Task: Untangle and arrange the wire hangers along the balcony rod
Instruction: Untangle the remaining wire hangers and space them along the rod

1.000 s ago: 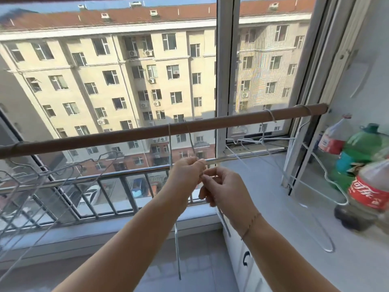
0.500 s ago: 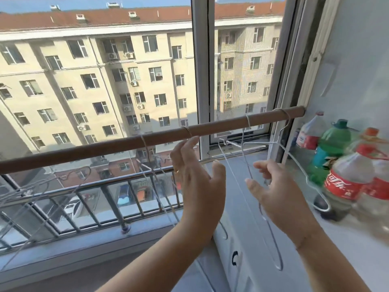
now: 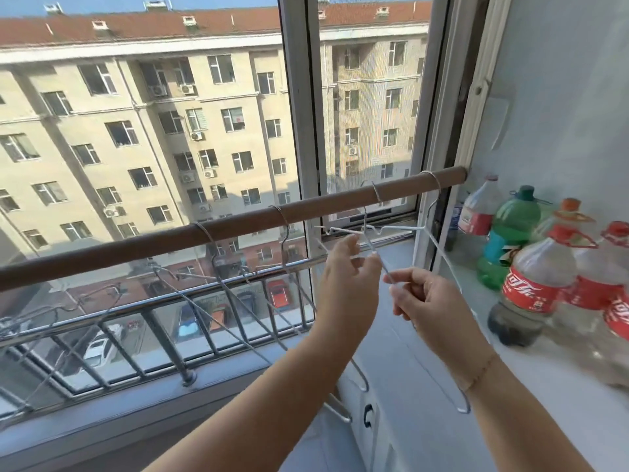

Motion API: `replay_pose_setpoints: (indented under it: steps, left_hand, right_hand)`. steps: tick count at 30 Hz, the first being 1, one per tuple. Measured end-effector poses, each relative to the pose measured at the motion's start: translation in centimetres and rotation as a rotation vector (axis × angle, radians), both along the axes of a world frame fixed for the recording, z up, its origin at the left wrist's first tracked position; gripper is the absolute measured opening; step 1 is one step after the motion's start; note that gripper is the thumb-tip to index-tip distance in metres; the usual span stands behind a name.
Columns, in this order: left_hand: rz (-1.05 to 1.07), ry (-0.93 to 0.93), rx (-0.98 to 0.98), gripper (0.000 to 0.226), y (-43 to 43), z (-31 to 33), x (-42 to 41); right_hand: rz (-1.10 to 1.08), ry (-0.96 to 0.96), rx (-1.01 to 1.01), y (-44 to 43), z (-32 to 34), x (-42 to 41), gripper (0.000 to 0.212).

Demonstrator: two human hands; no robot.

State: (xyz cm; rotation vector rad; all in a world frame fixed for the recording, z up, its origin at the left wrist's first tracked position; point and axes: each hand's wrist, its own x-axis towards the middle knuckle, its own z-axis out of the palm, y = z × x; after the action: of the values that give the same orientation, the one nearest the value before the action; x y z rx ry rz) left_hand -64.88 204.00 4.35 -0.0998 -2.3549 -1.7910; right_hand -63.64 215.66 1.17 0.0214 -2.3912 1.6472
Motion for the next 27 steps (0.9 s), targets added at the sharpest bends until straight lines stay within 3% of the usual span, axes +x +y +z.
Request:
replay_pose_setpoints:
  steps: [5,10,15,19,22,27]
  left_hand:
    - [0.034,-0.137,0.234,0.015,0.0,1.1,-3.3]
    - [0.184,-0.339,0.354,0.027,-1.3,0.7,-6.6]
    - [0.219,-0.373,0.255,0.011,-1.9,-2.3,-7.1]
    - [0.143,-0.395,0.161,0.023,-2.6,-4.5,-5.8]
    - [0.116,-0.411,0.184,0.013,-3.0,-5.4,-4.7]
    - [0.093,-0.432,0.121,0.022,-4.1,-7.2,-3.4]
  right_hand:
    - [0.08,-0.009,-0.04,-1.3,2.0,-3.2,0.012]
    - [0.17,-0.093,-0.042,-3.1,2.2,-4.9,0.013]
    - [0.205,-0.168,-0.092,-3.0,-0.8,-3.8,0.015]
    - [0.149,-0.166,-0.074,-2.1,-2.5,-3.6,0.016]
    - [0.143,-0.106,-0.034,-1.3,-3.0,-3.9,0.015]
    - [0.185,-0.07,0.089,-0.6,-3.9,-4.4,0.024]
